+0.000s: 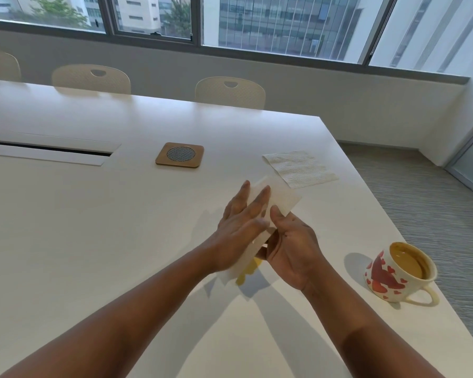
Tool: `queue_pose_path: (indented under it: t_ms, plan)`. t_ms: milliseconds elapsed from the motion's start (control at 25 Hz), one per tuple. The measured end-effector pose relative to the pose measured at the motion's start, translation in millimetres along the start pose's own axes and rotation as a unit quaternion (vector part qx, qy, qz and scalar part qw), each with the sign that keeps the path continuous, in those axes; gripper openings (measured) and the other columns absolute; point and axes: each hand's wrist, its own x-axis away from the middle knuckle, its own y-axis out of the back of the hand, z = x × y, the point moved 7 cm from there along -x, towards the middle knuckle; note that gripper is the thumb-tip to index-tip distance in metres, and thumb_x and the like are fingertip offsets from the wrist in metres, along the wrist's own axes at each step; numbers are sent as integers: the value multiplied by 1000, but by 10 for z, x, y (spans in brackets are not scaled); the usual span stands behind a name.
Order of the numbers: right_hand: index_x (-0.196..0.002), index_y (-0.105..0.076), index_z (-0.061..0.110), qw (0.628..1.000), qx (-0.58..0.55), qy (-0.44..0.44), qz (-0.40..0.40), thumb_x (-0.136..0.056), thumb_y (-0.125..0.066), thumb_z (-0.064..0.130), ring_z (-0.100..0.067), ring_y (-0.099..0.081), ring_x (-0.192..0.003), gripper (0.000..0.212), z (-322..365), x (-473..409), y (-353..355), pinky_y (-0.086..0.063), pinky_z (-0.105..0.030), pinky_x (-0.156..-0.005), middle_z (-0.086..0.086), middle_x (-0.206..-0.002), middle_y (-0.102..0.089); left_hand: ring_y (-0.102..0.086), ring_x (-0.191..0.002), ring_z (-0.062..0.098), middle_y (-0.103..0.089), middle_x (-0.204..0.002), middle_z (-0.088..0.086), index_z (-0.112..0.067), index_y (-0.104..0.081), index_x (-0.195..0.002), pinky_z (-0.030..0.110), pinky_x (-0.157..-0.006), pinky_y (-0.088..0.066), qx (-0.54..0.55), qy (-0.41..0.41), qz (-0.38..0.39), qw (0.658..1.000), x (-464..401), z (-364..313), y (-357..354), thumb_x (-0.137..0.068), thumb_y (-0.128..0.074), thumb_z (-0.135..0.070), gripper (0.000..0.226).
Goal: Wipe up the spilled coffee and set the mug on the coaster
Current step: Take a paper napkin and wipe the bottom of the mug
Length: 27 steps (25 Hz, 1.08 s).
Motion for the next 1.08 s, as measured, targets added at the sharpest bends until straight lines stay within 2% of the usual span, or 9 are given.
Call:
queue_pose_path:
  t_ms: [80,200,280,400,600,800,920,1000,1080]
  plan:
    - [-131,-65,16,1000,13,0,-24,-105,-47,28,-35,-70,-109,34,44,-20,81,-58,-54,-84,-16,-128,-70,-21,-154,13,-11,-167,-25,-72,-32,-139,41,-121,-28,116,6,-44,992,-34,2,120,-103,-39,-57,40]
    - [-128,-66,14,999,25,3,-48,-105,-47,25,-32,-73,-102,32,129,-45,186,-58,-47,-80,-15,-122,-74,-63,-111,8,-59,-131,-16,-55,-64,-116,34,-92,-54,268,4,-109,957,-56,49,253,-110,-48,-29,31]
    - [-126,-67,11,998,19,12,-65,-104,-48,21,-30,-74,-101,30,192,-66,268,-59,-44,-81,-14,-120,-75,-63,-92,20,-69,-107,-5,-34,-73,-107,37,-82,-51,319,13,-124,940,-79,126,314,-107,-53,-14,29]
    - [-123,-68,8,997,18,13,-75,-104,-49,17,-33,-73,-107,28,224,-94,353,-59,-44,-84,-16,-120,-74,-63,-88,23,-75,-99,5,-22,-80,-101,37,-82,-52,332,13,-115,936,-96,213,357,-101,-61,-1,28]
    - [-129,-64,4,997,24,-16,-67,-103,-51,14,-38,-70,-112,30,168,-107,410,-54,-52,-97,-19,-122,-73,-69,-104,32,-77,-122,-5,-26,-67,-132,51,-95,-58,384,30,-41,922,-131,241,308,-95,-67,0,46]
    - [-128,-63,3,997,38,-35,-65,-101,-54,15,-38,-70,-112,31,105,-84,444,-56,-48,-94,-20,-123,-72,-56,-108,42,-52,-152,-22,-30,-36,-158,67,-99,-49,404,10,35,914,-137,216,299,-91,-67,2,81]
    - [-127,-64,4,997,17,-17,-76,-102,-52,14,-37,-71,-111,29,138,-100,469,-59,-47,-89,-19,-122,-73,-65,-106,35,-50,-154,-17,-34,-51,-144,54,-88,-60,385,-3,-11,923,-136,225,304,-95,-66,3,63]
    - [-127,-64,5,996,7,1,-90,-103,-50,14,-37,-71,-110,29,181,-127,507,-59,-48,-90,-18,-121,-73,-68,-94,29,-67,-134,-7,-27,-70,-118,36,-77,-59,376,8,-31,926,-116,259,248,-96,-67,1,36]
    - [-126,-65,5,994,8,12,-109,-103,-50,14,-39,-71,-110,29,209,-154,555,-57,-52,-93,-19,-120,-74,-66,-91,27,-76,-111,4,-23,-81,-98,34,-76,-57,355,39,-31,934,-73,347,160,-96,-69,-2,24]
